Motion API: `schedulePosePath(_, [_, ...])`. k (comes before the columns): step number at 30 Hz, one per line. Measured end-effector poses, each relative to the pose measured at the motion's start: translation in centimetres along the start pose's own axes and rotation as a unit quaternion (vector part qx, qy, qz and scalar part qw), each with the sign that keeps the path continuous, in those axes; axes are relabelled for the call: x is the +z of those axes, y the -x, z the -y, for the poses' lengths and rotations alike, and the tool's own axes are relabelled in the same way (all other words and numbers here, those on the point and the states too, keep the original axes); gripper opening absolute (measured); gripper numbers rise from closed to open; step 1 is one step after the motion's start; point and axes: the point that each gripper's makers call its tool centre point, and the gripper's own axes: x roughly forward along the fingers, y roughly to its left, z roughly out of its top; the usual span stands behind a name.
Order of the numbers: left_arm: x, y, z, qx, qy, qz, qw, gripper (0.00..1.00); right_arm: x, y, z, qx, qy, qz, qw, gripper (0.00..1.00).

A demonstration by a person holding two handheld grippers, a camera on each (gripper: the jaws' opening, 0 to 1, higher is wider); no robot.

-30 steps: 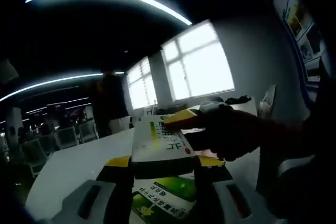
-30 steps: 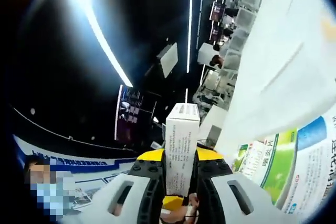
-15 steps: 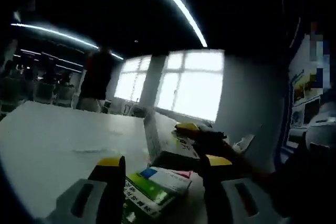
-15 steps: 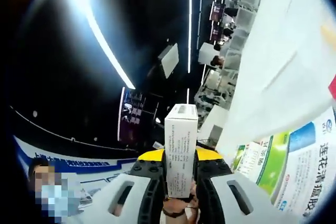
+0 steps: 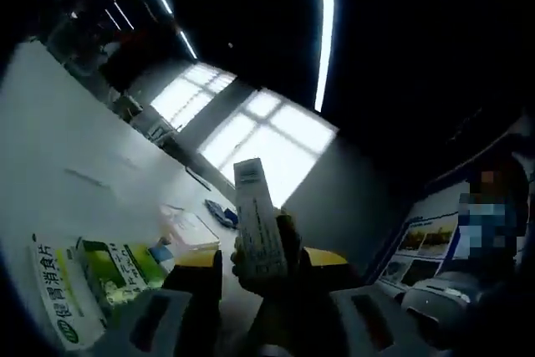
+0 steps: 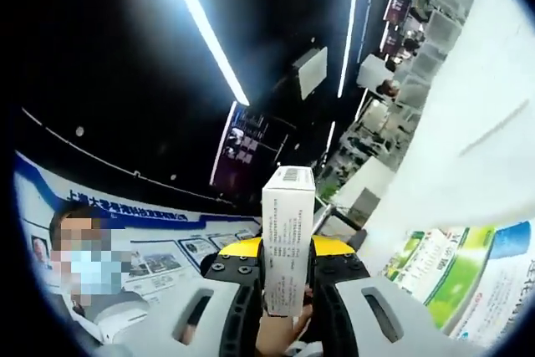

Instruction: Arrange the small medicine boxes into an aligned row inside the storage area until every box is upright, visible, and separated from the surrounding clutter.

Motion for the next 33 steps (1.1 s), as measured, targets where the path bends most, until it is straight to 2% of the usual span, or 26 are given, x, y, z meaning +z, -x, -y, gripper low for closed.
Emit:
schedulePosePath(5, [-0.8,-0.2,0.5,-0.007,0.01,-0.018,0.9998,0.2,-0.2,-0.2,0.0,-0.01,0.018,-0.007,0.9998,0.18])
schedulePosePath(15, [-1.4,-0.1,0.6,-0.009,0.036,-0.005,0.9993,0.17,-0.6,-0.5,-0.2,-0.007,0.025,0.003,0.9997,0.19])
schedulePosePath(20, [-0.3,0.4,0.5,-0.009,0.053,0.028,0.9982,0.17,-0.1,-0.9,-0.2,-0.016,0.042,0.028,0.9986,0.22])
schedulePosePath(22, [0.3,0.7,0.4,-0.01,0.058,0.045,0.9973,0.17,0.6,-0.7,0.6,-0.044,0.058,0.042,0.9965,0.29])
schedulePosePath(24, [0.8,1.0,0.3,-0.011,0.061,0.053,0.9966,0.17,0.1,-0.8,0.4,-0.044,0.058,0.031,0.9969,0.32])
schedulePosePath(27, [1.6,1.3,0.2,-0.009,0.061,0.073,0.9954,0.17,-0.7,-1.1,0.5,-0.05,0.065,0.017,0.9965,0.31])
schedulePosePath(28, [2.2,1.5,0.2,-0.006,0.061,0.091,0.9939,0.17,-0.8,-1.2,0.6,-0.052,0.066,0.013,0.9964,0.31])
schedulePosePath(30, [2.8,1.6,-0.1,0.004,0.052,0.11,0.9926,0.17,-1.4,-1.6,0.6,-0.053,0.069,0.004,0.9962,0.29])
schedulePosePath(33, [3.2,1.7,-0.3,0.007,0.051,0.126,0.9907,0.17,-2.0,-2.0,0.4,-0.05,0.068,-0.005,0.9964,0.28])
